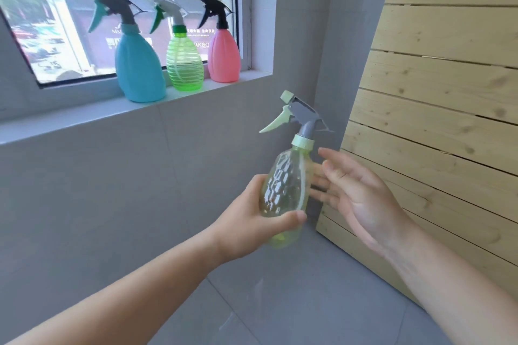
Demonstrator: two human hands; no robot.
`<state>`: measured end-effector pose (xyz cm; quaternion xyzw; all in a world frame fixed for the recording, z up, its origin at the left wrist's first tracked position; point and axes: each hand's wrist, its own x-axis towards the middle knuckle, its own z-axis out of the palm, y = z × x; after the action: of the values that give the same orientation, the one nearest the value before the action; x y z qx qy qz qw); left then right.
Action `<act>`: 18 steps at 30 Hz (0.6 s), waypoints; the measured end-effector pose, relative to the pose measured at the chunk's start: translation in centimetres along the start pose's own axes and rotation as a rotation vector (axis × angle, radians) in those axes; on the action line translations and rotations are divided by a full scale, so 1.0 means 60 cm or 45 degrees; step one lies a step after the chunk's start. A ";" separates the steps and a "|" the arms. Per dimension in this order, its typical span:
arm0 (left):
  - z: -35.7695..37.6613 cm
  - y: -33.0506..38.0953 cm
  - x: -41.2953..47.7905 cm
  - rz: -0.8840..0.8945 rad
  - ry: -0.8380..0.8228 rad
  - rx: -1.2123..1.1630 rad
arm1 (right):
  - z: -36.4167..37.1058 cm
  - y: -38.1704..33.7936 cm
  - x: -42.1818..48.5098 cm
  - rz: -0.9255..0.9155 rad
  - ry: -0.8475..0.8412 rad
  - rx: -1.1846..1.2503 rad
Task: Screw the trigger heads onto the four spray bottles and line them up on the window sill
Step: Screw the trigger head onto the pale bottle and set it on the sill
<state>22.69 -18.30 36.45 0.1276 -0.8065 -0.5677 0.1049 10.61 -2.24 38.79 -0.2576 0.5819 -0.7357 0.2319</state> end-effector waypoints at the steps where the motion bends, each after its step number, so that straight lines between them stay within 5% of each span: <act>1: -0.021 0.005 -0.005 -0.002 0.032 -0.098 | 0.015 -0.003 -0.003 -0.002 -0.033 -0.125; 7: -0.128 0.018 -0.047 0.054 0.222 -0.319 | 0.138 -0.012 -0.013 -0.119 -0.363 -0.418; 18: -0.393 0.065 -0.086 0.068 0.669 -0.294 | 0.437 -0.048 0.132 -0.324 -0.449 -0.681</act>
<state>34.67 -36.34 47.85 0.2362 -0.6849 -0.6002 0.3390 21.46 -26.00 47.46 -0.5029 0.6685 -0.5242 0.1594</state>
